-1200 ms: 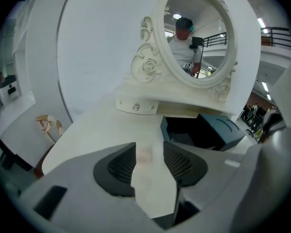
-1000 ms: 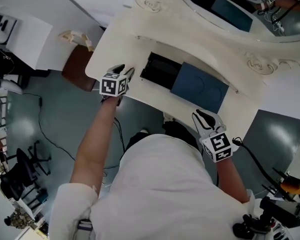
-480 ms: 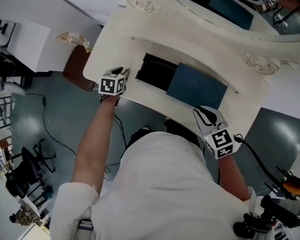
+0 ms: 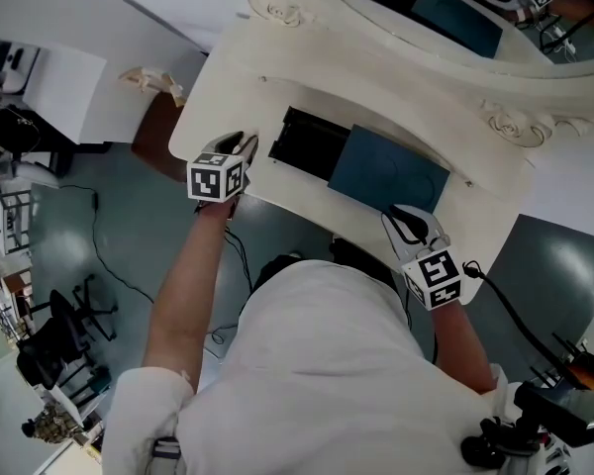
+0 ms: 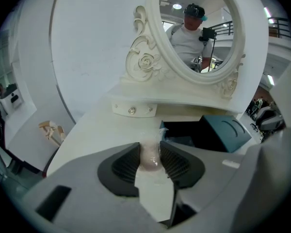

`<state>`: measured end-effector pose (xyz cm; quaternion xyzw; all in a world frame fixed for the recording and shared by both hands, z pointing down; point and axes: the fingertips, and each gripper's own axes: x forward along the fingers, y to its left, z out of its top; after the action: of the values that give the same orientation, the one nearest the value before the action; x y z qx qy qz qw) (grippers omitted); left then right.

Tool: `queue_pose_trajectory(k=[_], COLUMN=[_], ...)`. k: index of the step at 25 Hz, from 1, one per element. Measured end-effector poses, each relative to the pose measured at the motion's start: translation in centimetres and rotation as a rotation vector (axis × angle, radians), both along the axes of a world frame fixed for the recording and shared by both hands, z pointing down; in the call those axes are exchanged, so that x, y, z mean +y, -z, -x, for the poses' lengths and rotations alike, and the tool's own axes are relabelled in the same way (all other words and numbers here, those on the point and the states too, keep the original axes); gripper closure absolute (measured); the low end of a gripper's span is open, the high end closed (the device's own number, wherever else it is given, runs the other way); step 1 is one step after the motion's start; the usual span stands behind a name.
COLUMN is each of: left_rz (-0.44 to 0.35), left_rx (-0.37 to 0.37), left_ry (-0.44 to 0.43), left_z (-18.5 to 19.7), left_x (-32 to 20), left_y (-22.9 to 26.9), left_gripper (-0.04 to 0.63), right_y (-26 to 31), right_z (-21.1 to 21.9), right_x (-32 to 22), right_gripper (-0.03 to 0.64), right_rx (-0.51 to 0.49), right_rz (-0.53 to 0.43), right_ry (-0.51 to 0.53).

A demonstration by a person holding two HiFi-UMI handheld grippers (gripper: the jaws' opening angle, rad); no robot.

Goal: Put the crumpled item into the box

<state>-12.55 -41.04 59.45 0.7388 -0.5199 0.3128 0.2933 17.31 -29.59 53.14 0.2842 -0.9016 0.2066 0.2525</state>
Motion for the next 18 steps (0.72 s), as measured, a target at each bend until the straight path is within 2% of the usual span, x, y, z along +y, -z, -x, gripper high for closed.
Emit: queue_pose_trajectory(k=[5, 8, 13, 18], left_rz=[-0.043, -0.044, -0.015, 0.027], left_rx=[0.070, 0.081, 0.064, 0.001], left_ry=[-0.046, -0.089, -0.166, -0.238], left_z=[-4.2, -6.8, -10.8, -13.4], left_x=[-0.2, -0.3, -0.6, -1.0], left_y=[3.0, 3.3, 2.4, 0.1], left_gripper=[0.462, 0.462, 0.462, 0.462], right_y=[0.2, 0.2, 0.5, 0.5], right_z=[-0.3, -0.6, -1.3, -2.4], right_x=[-0.3, -0.4, -0.5, -0.3], right_gripper=[0.558, 0.558, 0.558, 0.559], right_rx=[-0.010, -0.014, -0.016, -0.014], right_rz=[-0.008, -0.010, -0.012, -0.012], right_ry=[-0.013, -0.021, -0.038, -0.067])
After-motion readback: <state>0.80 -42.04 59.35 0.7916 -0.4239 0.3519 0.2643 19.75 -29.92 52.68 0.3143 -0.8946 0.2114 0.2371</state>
